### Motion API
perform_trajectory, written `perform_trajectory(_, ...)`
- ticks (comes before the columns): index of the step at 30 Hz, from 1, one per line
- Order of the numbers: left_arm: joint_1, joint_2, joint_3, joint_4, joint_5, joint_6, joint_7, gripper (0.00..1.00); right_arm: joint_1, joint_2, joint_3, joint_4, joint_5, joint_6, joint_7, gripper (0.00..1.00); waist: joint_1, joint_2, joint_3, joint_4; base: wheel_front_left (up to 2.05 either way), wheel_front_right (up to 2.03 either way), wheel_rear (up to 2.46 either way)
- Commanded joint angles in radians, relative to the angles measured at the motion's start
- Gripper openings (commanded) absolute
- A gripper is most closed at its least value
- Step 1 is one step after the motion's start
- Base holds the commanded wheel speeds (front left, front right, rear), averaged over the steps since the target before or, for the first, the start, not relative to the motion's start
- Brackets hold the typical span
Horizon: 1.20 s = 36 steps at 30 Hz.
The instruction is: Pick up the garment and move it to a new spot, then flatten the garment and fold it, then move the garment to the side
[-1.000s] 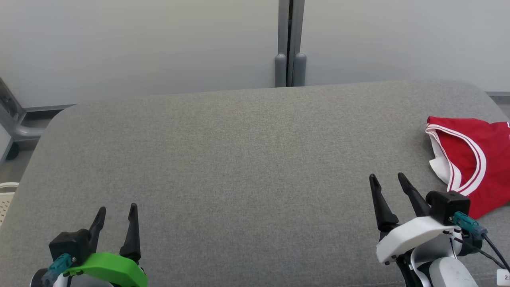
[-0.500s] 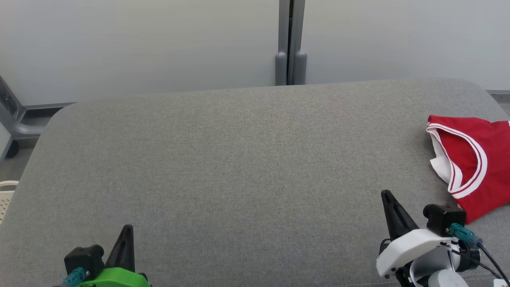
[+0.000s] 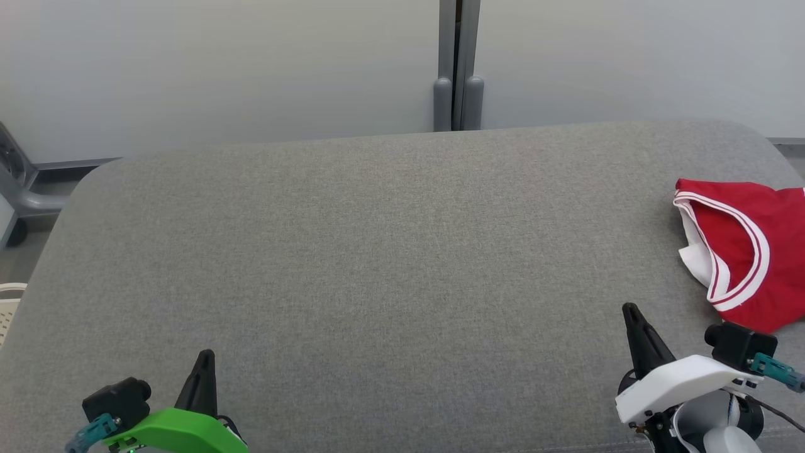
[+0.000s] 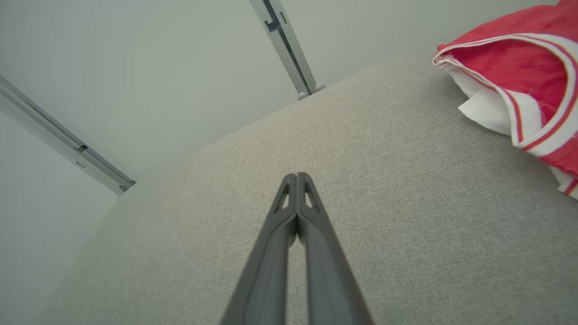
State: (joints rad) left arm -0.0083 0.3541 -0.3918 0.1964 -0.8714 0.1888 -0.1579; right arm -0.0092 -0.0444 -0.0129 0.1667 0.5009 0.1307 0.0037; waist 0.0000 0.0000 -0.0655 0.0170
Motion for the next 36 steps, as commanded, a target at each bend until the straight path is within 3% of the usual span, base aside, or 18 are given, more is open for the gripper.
perform_trajectory(1,-0.029,-0.004,0.026,-0.010,-0.035,-0.018,0.006,0.00,-0.022,-0.003,-0.014,-0.013,0.053,0.000,0.009,0.00,0.0000,0.0000,0.001,0.000,0.00,0.00,0.00)
perform_trajectory(36,-0.052,-0.139,0.174,-0.001,-0.362,-0.157,0.075,0.00,-0.028,-0.006,-0.122,-0.003,0.532,0.000,0.107,0.00,0.0000,0.0000,0.023,-0.006,0.00,0.00,0.00)
